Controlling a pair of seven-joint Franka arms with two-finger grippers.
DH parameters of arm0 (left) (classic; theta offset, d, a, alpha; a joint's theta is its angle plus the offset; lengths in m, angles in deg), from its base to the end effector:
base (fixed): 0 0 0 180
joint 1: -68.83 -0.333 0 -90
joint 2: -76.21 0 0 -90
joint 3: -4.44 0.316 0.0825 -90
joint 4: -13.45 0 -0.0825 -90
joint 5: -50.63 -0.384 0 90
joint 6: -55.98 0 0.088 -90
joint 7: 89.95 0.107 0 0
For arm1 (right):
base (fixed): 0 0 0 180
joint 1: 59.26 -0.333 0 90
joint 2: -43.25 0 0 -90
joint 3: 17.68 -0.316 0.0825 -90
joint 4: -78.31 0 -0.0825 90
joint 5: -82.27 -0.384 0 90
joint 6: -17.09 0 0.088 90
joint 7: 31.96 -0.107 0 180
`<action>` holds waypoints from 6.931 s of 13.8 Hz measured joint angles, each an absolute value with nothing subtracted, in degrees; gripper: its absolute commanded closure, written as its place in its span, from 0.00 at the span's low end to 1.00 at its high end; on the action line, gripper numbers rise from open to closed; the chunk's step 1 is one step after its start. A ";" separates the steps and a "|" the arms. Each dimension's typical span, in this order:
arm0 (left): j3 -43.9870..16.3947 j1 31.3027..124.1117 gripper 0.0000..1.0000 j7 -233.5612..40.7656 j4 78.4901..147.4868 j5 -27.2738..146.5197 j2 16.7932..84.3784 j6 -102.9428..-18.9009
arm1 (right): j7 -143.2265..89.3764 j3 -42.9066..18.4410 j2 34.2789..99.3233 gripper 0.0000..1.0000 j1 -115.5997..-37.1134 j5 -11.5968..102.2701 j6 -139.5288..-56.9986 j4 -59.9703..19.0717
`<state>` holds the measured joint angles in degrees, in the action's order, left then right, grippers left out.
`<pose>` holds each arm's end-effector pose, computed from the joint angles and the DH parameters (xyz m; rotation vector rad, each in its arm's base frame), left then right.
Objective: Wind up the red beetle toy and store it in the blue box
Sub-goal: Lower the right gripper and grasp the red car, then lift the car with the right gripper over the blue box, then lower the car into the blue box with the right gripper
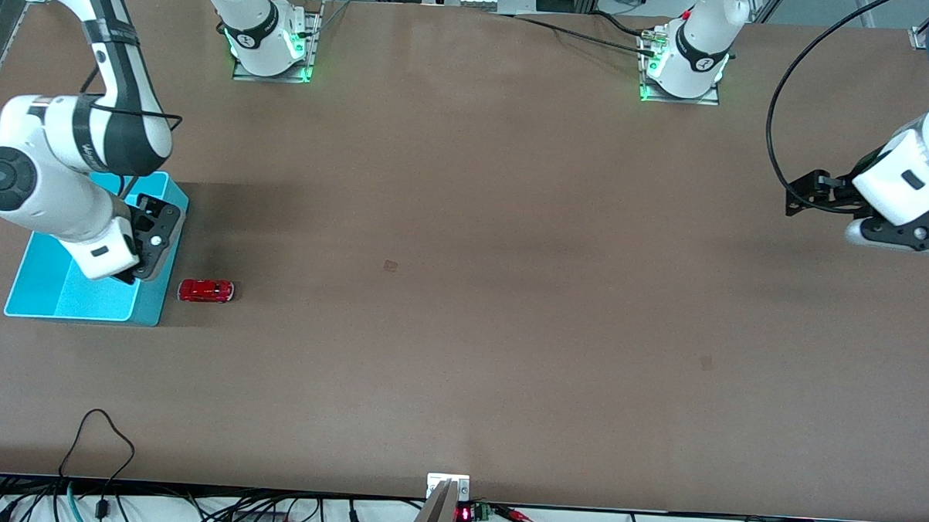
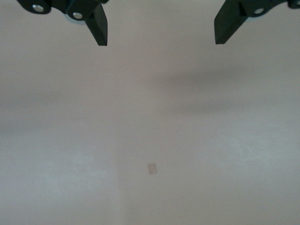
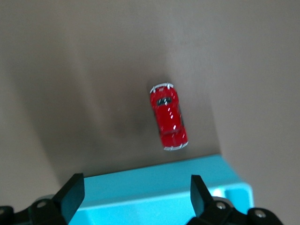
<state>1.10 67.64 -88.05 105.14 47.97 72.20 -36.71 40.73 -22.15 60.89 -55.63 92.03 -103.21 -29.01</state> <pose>0.5767 -0.0158 0.5751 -3.0961 0.1147 0.0811 0.6158 -0.0016 0.3438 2.3860 1.9544 -0.2078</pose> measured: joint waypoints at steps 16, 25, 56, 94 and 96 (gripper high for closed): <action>1.70 71.23 0.00 -89.09 113.35 47.97 81.37 -37.41 | 51.58 -22.38 72.82 0.00 -54.48 92.09 -121.09 -31.52; 1.00 71.04 0.00 -89.10 113.06 47.97 81.32 -37.38 | 51.63 -22.38 74.76 0.00 -54.16 92.09 -124.29 -32.04; 1.00 71.05 0.00 -89.35 111.17 47.97 78.76 -37.69 | 1.42 -22.11 58.83 1.00 -56.28 86.93 -108.02 -28.08; 1.34 70.48 0.00 -89.46 109.58 47.97 78.39 -35.61 | -16.37 -4.21 66.33 0.00 -49.36 86.87 -123.19 -47.13; 1.31 70.48 0.00 -89.46 109.58 47.97 77.99 -35.61 | -16.39 -4.22 66.18 0.00 -49.36 86.87 -123.38 -47.00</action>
